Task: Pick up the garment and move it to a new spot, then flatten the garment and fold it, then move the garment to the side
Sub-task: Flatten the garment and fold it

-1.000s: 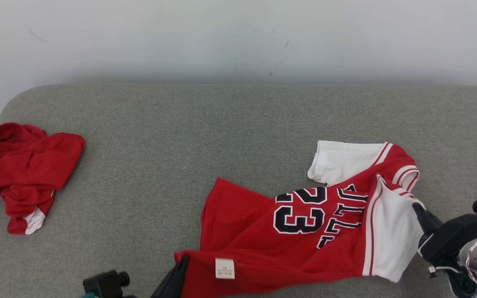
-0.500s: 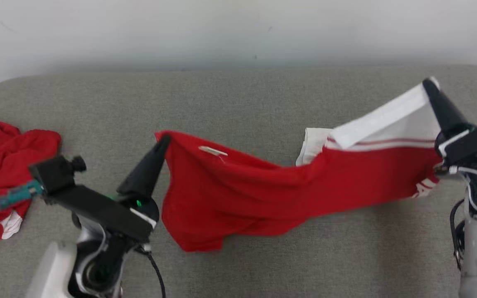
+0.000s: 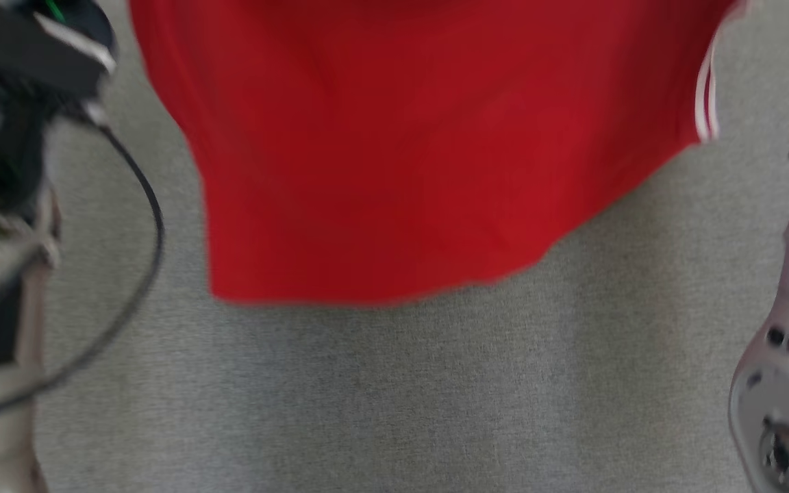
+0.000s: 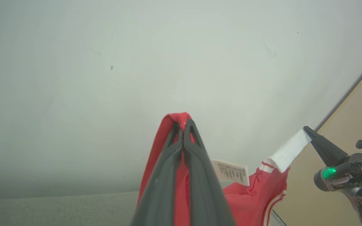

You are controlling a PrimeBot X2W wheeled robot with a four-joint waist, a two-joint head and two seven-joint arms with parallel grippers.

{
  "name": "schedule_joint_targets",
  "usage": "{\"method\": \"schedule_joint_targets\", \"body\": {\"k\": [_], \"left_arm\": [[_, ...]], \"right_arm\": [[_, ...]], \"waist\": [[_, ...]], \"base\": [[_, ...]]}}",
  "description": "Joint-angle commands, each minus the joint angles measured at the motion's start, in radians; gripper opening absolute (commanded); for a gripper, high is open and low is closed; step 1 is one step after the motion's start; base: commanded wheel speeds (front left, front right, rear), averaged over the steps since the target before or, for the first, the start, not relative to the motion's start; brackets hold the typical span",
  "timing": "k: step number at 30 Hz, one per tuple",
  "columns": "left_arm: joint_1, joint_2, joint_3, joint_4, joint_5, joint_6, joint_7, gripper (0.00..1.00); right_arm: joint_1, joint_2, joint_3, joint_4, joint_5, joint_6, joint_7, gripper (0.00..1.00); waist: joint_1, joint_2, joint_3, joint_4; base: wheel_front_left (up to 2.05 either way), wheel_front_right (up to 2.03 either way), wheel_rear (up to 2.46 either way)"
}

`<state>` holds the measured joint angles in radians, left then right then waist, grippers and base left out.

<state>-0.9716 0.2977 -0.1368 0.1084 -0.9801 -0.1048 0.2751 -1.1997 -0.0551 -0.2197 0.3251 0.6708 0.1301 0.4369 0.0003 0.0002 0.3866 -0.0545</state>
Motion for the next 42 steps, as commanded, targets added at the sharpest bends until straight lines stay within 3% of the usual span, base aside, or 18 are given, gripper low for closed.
{"method": "schedule_joint_targets", "body": {"k": [1,6,7,14,23,28,34,42], "left_arm": [[-0.078,0.014,0.012,0.02,0.027,0.005,-0.018,0.0],[-0.256,0.017,0.039,0.075,0.071,0.015,-0.085,0.0],[-0.343,0.021,0.06,0.104,0.09,0.017,-0.129,0.0],[-0.537,0.032,0.062,0.17,0.163,-0.002,-0.271,0.0],[-0.702,0.059,0.058,0.239,0.168,-0.023,-0.403,0.0],[-0.694,0.072,0.04,0.268,0.144,-0.027,-0.426,0.0],[-0.575,0.108,-0.056,0.294,0.121,-0.026,-0.46,0.0],[-0.403,0.161,-0.162,0.24,-0.002,-0.026,-0.471,0.0]], "right_arm": [[-0.072,0.003,0.003,0.022,-0.018,0.001,-0.033,0.0],[-0.252,0.005,-0.014,0.097,-0.005,0.001,-0.146,0.0],[-0.334,0.005,-0.025,0.136,0.009,0.001,-0.217,0.0],[-0.524,0.005,-0.033,0.204,0.063,0.001,-0.427,0.0],[-0.687,-0.008,0.031,0.157,0.105,0.001,-0.636,0.0],[-0.687,-0.044,0.101,0.165,0.104,0.001,-0.65,0.0],[-0.579,-0.098,0.215,0.195,0.145,0.001,-0.599,0.0],[-0.346,-0.184,0.383,0.072,0.232,0.001,-0.519,0.0]], "waist": [[-0.0003,-0.0002,0.198,-0.07],[-0.0003,-0.0002,0.281,-0.089],[-0.0003,-0.0002,0.308,-0.094],[-0.0003,-0.0002,0.338,-0.1],[-0.0003,-0.0002,0.334,-0.091],[-0.0003,-0.0002,0.357,-0.077],[-0.0003,-0.0002,0.386,-0.064],[-0.0003,-0.0002,0.334,-0.053]], "base": [[0.0,0.0,0.0],[0.0,0.0,0.0],[0.0,0.0,0.0],[0.0,0.0,0.0],[0.0,0.0,0.0],[0.0,0.0,0.0],[0.0,0.0,0.0],[0.0,0.0,0.0]]}}
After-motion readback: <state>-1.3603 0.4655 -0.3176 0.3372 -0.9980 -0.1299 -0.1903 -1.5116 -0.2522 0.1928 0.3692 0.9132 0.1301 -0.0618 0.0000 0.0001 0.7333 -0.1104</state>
